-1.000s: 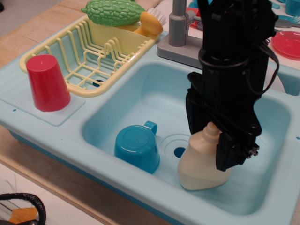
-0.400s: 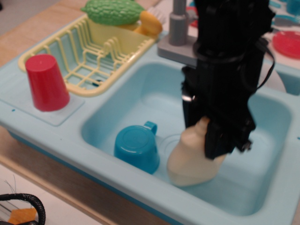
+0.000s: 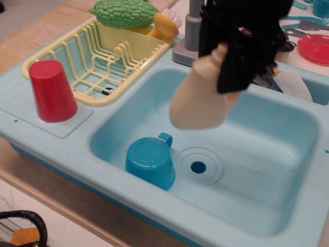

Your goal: Put detergent from sink into drying rack

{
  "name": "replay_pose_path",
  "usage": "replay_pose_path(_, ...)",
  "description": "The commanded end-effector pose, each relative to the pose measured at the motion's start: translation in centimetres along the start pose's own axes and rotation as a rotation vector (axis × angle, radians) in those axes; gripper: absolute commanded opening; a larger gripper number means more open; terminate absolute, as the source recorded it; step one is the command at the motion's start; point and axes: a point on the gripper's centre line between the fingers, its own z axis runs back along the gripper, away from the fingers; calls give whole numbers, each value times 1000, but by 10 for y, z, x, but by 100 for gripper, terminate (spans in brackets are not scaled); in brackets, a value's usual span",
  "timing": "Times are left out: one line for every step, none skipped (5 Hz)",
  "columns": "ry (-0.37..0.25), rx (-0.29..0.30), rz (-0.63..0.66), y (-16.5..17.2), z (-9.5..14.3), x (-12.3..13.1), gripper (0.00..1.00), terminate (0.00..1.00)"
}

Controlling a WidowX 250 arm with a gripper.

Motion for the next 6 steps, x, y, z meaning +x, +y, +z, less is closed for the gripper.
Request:
replay_pose_path(22,99,19,35,34,-23,0,0)
replay_pose_path(-5,129,23,62,45,-39,0,0)
replay_pose_path(-31,163,28,88,43,-50,0,0)
replay_pose_path(-52,195,5,106,37,-61,0,0)
replay_pose_path(-163,137,112,111,27,-68,100,0)
replay_pose_path(-163,137,112,111,27,-68,100,0)
